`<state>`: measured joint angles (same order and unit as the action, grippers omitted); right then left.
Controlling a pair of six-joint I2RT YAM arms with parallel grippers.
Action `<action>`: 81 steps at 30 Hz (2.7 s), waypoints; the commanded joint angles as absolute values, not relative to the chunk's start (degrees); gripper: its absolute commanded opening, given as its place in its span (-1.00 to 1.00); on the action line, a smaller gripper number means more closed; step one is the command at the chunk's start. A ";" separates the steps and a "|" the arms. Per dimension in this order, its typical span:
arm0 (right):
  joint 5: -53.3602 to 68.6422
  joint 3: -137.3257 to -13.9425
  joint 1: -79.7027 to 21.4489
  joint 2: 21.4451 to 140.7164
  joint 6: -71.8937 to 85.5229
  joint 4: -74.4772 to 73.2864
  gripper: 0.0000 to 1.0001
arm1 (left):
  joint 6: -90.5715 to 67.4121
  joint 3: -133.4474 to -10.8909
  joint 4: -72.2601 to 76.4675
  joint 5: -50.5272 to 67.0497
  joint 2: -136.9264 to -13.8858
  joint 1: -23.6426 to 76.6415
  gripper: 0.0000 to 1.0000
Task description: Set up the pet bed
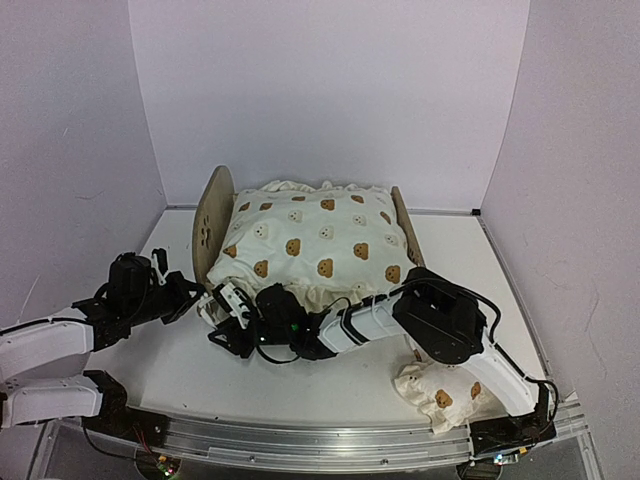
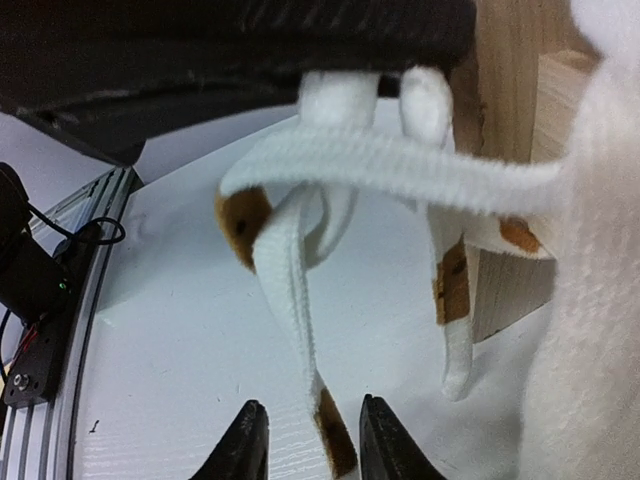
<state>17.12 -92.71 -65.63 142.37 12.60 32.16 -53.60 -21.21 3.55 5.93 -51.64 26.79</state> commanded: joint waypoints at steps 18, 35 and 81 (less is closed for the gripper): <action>6.92 -94.15 -66.12 142.16 32.30 32.84 -1.00 | -25.86 -19.32 19.14 14.90 -37.97 26.46 -1.00; 6.76 -99.19 -65.96 147.04 35.15 21.09 -1.00 | -1.15 -20.92 45.09 10.54 -40.62 26.50 -1.00; -6.69 -102.29 -65.19 143.85 19.78 -2.28 -1.00 | -33.53 -20.75 26.34 11.43 -42.17 23.59 -1.00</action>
